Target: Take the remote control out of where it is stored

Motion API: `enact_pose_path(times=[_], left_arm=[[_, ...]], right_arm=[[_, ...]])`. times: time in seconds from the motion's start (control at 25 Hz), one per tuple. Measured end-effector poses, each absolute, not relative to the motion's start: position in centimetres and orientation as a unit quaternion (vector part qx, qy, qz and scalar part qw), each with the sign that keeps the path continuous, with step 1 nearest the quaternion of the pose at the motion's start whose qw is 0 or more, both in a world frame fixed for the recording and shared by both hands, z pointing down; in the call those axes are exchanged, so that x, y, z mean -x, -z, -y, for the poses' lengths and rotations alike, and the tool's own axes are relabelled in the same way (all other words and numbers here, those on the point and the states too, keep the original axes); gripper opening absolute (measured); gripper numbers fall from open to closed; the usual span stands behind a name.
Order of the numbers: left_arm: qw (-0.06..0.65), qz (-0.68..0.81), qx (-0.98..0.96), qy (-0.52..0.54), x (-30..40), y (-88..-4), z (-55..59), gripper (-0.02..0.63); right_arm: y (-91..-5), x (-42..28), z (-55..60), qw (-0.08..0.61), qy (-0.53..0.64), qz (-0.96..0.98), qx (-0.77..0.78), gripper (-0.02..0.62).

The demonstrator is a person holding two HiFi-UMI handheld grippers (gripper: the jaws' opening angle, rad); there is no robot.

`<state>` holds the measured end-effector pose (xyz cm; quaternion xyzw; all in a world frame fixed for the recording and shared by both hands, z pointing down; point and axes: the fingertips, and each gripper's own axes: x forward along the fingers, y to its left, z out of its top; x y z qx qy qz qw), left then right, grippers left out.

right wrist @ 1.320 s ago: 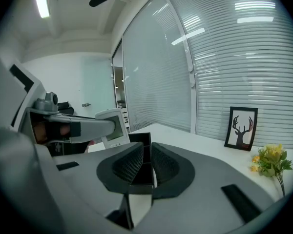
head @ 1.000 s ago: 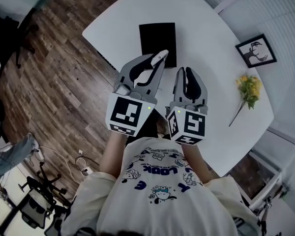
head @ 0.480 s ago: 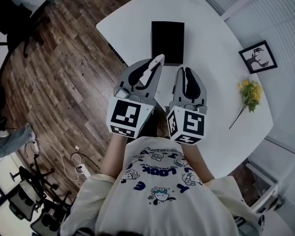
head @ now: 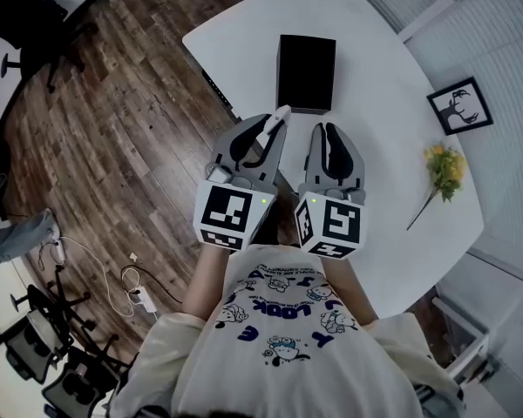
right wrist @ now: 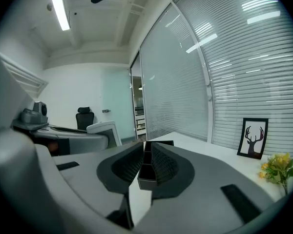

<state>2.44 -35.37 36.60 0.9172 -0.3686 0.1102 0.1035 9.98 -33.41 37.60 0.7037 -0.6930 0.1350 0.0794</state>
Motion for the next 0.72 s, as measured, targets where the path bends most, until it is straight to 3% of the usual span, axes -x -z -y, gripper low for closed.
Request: enact_pose_path(times=[0.72], left_arm=[[0.105,0.371,-0.916,-0.112,-1.9,-36.5,33.9,0.077]], right_arm=[[-36.6,-8.6,32.3,0.081,-0.125,0.706,-0.692,0.057]])
